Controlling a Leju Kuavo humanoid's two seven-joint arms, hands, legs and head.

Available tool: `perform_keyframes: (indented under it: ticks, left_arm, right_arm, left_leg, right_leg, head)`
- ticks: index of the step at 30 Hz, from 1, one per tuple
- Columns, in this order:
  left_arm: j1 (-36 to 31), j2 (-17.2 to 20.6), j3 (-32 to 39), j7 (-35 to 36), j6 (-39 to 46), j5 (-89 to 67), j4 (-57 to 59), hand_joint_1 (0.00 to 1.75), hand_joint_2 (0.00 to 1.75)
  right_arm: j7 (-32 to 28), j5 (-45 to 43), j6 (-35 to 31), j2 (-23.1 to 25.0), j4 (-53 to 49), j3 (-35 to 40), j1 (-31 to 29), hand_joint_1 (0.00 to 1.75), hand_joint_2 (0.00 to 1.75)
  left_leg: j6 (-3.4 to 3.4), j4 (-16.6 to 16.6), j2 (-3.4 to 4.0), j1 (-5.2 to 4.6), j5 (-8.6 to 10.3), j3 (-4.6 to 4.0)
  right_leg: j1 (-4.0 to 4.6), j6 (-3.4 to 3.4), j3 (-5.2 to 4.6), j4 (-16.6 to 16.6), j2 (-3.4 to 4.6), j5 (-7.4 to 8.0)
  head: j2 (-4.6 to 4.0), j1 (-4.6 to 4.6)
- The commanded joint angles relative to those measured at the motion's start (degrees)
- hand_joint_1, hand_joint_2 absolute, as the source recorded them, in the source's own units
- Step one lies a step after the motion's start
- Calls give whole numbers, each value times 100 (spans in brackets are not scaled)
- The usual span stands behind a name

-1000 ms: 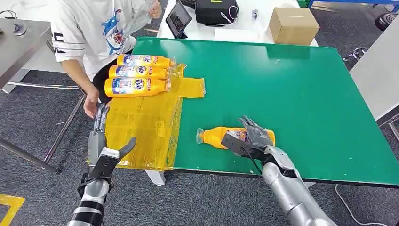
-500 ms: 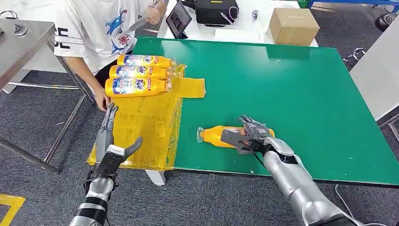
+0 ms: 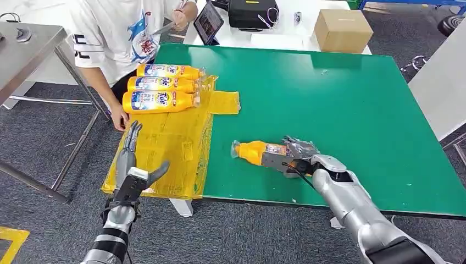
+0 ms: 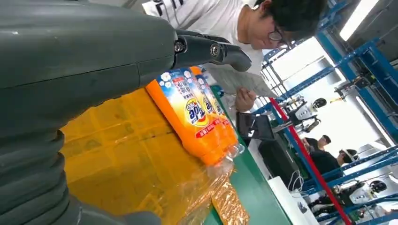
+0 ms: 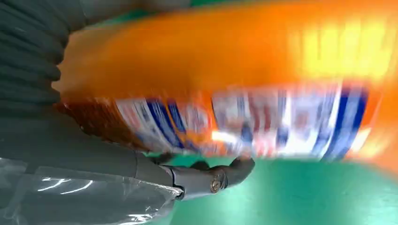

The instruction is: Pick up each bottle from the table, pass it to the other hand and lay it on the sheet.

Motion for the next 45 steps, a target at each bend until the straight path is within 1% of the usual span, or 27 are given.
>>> perform_keyframes:
  ticks: [1,5,7,8,11,12,15,17,19,20,22,26,27,28,29,30,31,32,33,35,36,38,39,40,41,43,45]
  left_arm:
    - [-308,-25,-22,22,-38,55,571,0,175]
    - [-360,-43,-72,22,-62,48,681,0,175]
    - [-381,-63,-139,22,-110,62,723,0,175]
    - [-375,-90,-148,22,-167,93,729,0,175]
    - [-364,-104,-154,22,-160,86,720,0,175]
    - [-364,-104,-154,22,-160,86,720,0,175]
    - [-358,-101,-156,22,-163,88,714,0,175]
    - [-359,-96,-152,22,-167,91,713,0,175]
    - [-322,-121,-149,22,-265,54,679,0,175]
    - [-270,-176,-116,31,-346,36,603,0,175]
    - [-227,-207,-106,42,-387,38,535,0,175]
    - [-228,-202,-103,42,-389,38,530,0,175]
    - [-194,-224,-84,42,-447,46,469,0,175]
    - [-160,-242,-94,42,-493,34,410,0,175]
    - [-43,-310,-105,85,-619,65,188,0,175]
    - [46,-348,-137,151,-726,104,37,0,175]
    - [118,-382,-188,219,-832,158,-123,0,175]
    - [146,-404,-214,256,-907,204,-180,0,175]
    - [181,-423,-250,298,-984,262,-258,0,175]
    - [291,-473,-398,475,-1277,544,-508,0,175]
    - [329,-513,-471,580,-1398,712,-614,0,175]
    - [392,-494,-692,770,-1652,1151,-818,0,175]
    - [402,-469,-805,867,-1761,1354,-877,0,175]
    - [398,-454,-902,928,-1922,1554,-917,0,175]
    - [374,-391,-1064,1059,-2380,1879,-939,0,175]
    - [353,-388,-1191,1123,-2348,1959,-951,0,175]
    - [326,-324,-1317,1160,-2343,2138,-872,0,175]
  right_arm:
    - [-64,-37,214,-112,642,608,-154,175,175]
    - [-132,-82,198,-81,680,720,-60,175,175]
    - [-241,-230,-100,-13,594,680,70,175,175]
    - [-278,-371,-384,52,467,556,212,175,175]
    - [-254,-367,-422,84,440,567,251,175,175]
    - [-254,-367,-422,84,440,567,251,175,175]
    - [-263,-368,-418,64,415,570,245,175,175]
    - [-267,-367,-419,45,399,573,240,175,175]
    - [-376,-649,-1000,159,22,183,525,175,175]
    - [-497,-872,-1325,295,-404,-136,814,175,175]
    - [-364,-814,-1355,346,-593,-125,909,175,175]
    - [-364,-815,-1355,319,-604,-136,908,175,175]
    - [-532,-956,-1658,395,-886,-415,1075,175,175]
    - [-594,-989,-1755,469,-1051,-544,1174,175,175]
    - [-933,-1102,-2423,733,-1704,-1037,1512,175,175]
    - [-986,-1086,-2621,843,-2154,-1206,1700,175,175]
    - [-1211,-1208,-2887,1002,-2608,-1437,1892,175,175]
    - [-1226,-1216,-2939,1033,-2797,-1474,1960,175,175]
    - [-1380,-1302,-3118,1113,-3028,-1582,2051,175,175]
    - [-1683,-1413,-3464,1253,-3586,-1787,2306,175,175]
    - [-1905,-1537,-3747,1369,-3824,-1940,2434,175,175]
    - [-2217,-1809,-4023,1513,-4108,-2133,2586,175,175]
    - [-2344,-1771,-4221,1542,-4199,-2180,2640,175,175]
    - [-2497,-1836,-4400,1592,-4286,-2248,2697,175,175]
    - [-2872,-1979,-4767,1677,-4372,-2361,2788,175,175]
    - [-2884,-1983,-4776,1645,-4365,-2369,2838,175,175]
    - [-2972,-2010,-4810,1660,-4196,-2413,2828,175,175]
  left_leg:
    - [-10,-5,-11,8,-3,21]
    - [-11,-6,-13,11,-2,25]
    - [-9,-7,-9,8,-2,24]
    - [-13,-12,-14,12,-3,36]
    - [-14,-15,-12,13,-3,45]
    - [-9,-6,-7,10,-3,31]
    - [-10,-6,2,9,-3,31]
    - [-12,-9,-5,12,-2,37]
    - [-13,-10,-4,13,-2,41]
    - [-11,-7,-1,11,-3,38]
    - [-13,-14,-4,15,-4,49]
    - [-12,-5,13,12,-8,39]
    - [-11,-6,14,9,-7,40]
    - [-15,-6,10,14,-8,45]
    - [-11,-5,8,10,-4,38]
    - [-16,-10,8,14,-7,45]
    - [-14,-5,10,14,-7,38]
    - [-14,-4,16,15,-10,36]
    - [-18,-5,16,18,-13,41]
    - [-9,1,15,5,-8,11]
    - [-16,6,22,12,-21,15]
    - [-9,1,0,6,-8,-3]
    - [-12,5,-4,8,-16,5]
    - [-9,2,-9,7,-11,-6]
    - [-12,4,-9,10,-18,4]
    - [-12,4,-13,10,-16,2]
    - [-8,0,-9,5,-6,-17]
  right_leg:
    - [7,-10,27,-9,-4,-4]
    - [10,-11,32,-12,-7,-3]
    - [8,-8,28,-12,-5,-3]
    - [12,-13,41,-19,-7,-4]
    - [12,-13,48,-21,-6,-5]
    - [10,-9,33,-11,-4,-3]
    - [8,-8,28,-10,5,-1]
    - [11,-11,35,-13,-1,-2]
    - [12,-13,38,-15,1,-1]
    - [10,-10,36,-13,3,-2]
    - [14,-13,48,-21,1,-3]
    - [10,-10,36,-8,17,-2]
    - [7,-9,33,-6,17,-3]
    - [12,-14,41,-10,17,-4]
    - [9,-10,32,-6,13,-2]
    - [12,-15,38,-11,15,-5]
    - [12,-12,33,-9,16,-3]
    - [14,-13,29,-8,22,-4]
    - [16,-16,34,-9,24,-7]
    - [4,-8,6,5,23,-4]
    - [9,-14,8,9,33,-14]
    - [5,-7,-5,5,7,-8]
    - [6,-10,4,8,6,-17]
    - [5,-8,-4,6,-2,-13]
    - [8,-11,6,6,0,-19]
    - [8,-11,5,4,-3,-18]
    - [3,-8,-16,1,-2,-8]
  head:
    - [0,-2]
    - [0,-2]
    - [0,-2]
    - [0,-2]
    - [0,-2]
    - [0,0]
    - [0,-2]
    - [0,-2]
    - [0,-2]
    - [0,-2]
    - [0,-2]
    - [0,-4]
    - [0,-2]
    - [0,-2]
    - [0,-4]
    - [0,-2]
    - [0,-2]
    - [0,0]
    - [0,0]
    - [0,-2]
    - [0,-4]
    - [0,-2]
    - [0,-2]
    - [0,-2]
    - [0,-4]
    - [0,-2]
    - [0,-2]
